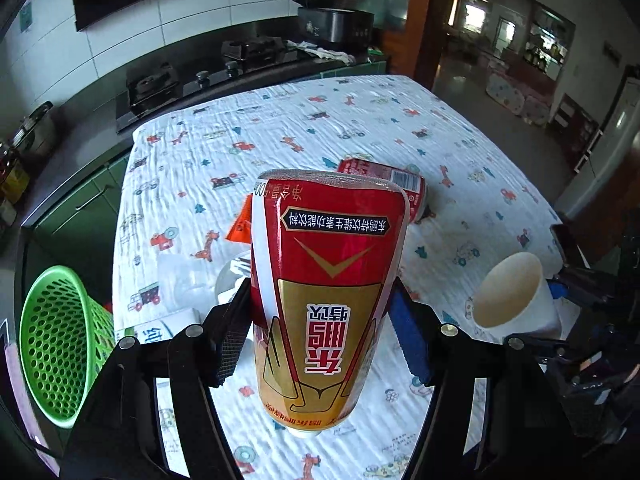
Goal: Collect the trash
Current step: 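Grasp the gold drink bottle with the left tool while the right tool holds the cup, then carry the bottle with the left tool and cup with the right into the basket, release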
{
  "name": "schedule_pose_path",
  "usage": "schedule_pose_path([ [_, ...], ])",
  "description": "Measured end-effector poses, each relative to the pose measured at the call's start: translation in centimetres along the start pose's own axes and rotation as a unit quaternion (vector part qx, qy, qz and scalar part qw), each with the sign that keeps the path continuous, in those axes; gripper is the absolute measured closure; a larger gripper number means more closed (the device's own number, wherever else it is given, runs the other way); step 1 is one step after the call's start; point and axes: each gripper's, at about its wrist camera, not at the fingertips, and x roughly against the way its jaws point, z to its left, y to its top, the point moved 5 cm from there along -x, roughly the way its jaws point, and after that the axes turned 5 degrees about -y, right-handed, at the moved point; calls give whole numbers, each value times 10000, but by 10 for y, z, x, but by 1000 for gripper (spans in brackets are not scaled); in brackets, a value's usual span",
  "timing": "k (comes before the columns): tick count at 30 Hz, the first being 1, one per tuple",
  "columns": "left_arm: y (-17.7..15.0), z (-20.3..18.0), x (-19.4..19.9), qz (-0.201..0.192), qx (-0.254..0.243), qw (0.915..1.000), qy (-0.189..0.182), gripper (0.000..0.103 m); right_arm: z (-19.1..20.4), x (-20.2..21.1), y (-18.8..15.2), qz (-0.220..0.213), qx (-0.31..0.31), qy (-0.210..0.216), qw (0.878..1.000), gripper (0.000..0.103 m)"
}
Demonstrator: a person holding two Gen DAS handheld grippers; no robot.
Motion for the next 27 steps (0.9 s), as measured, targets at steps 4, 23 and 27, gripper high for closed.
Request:
schedule_pose_path([
  [4,-6,28,32,-222,275,9989,305,38,21,-9,12,10,178,277,9995,39],
  [23,-50,253,110,-426,1945,9524,2310,38,154,-68,72,105,1156,1316,9845,39],
  [27,-59,295,105,-406,2252,9432,2408,38,174,-81,81,166,1277,1360,9823,39],
])
